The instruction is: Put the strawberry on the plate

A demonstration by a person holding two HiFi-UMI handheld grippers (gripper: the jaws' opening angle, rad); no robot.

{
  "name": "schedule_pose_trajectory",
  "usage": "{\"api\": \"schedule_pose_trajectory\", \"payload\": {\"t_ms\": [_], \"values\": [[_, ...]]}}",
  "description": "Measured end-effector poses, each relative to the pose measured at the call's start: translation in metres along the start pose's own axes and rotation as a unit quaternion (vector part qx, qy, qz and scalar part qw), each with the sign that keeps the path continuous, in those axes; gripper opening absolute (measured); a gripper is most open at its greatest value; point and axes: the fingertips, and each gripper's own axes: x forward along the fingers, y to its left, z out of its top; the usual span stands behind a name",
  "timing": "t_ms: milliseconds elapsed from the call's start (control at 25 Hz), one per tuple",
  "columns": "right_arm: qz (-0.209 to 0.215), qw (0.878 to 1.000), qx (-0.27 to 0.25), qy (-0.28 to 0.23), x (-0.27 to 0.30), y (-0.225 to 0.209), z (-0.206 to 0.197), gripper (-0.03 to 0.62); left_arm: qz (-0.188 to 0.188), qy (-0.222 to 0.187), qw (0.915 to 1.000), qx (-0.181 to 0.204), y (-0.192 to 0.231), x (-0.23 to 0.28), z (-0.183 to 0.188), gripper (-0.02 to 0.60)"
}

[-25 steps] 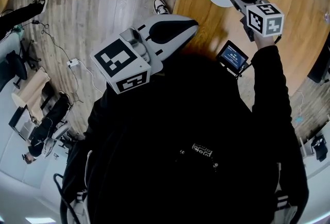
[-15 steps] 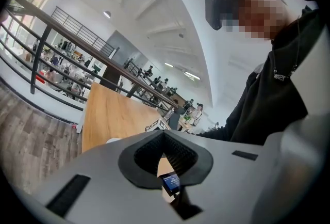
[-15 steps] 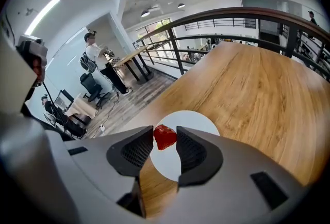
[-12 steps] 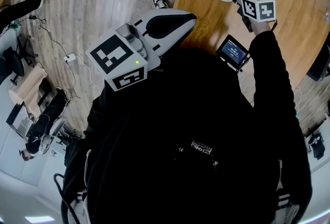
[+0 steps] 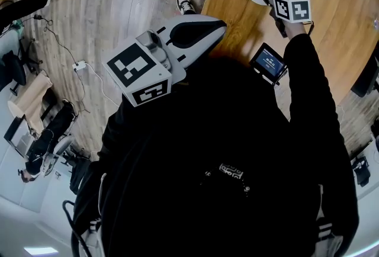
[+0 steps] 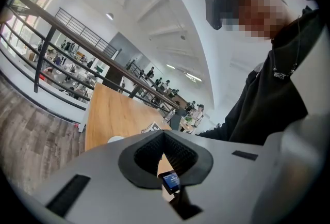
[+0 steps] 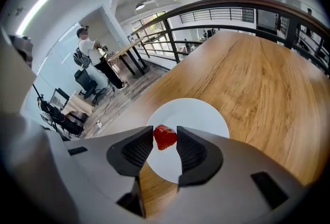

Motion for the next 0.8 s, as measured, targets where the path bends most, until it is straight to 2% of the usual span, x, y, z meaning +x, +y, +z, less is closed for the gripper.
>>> {"api": "schedule_pose_trajectory", "payload": {"t_ms": [360,520,680,800], "values": [[-0.054,0.998,-0.023,0.015,0.005,-0.015,-0.006,0.152,0.001,-0.003,1.0,-0.003,0.003,-0.002,-0.003,0.002],[-0.047,0.998,-0.03,0.009,0.015,-0.016,-0.011,0.152,0.003,-0.004,1.0,-0.003,0.004,-0.003,-0.005,0.002],[-0.072,0.997,-0.037,0.019,0.01,-0.019,-0.01,0.152,0.008,-0.006,0.9999,-0.003,0.005,-0.007,0.0,0.002],[-0.075,0.996,-0.04,0.023,0.012,-0.02,-0.012,0.154,0.007,-0.008,0.9999,-0.005,0.005,-0.006,-0.001,0.002]]}}
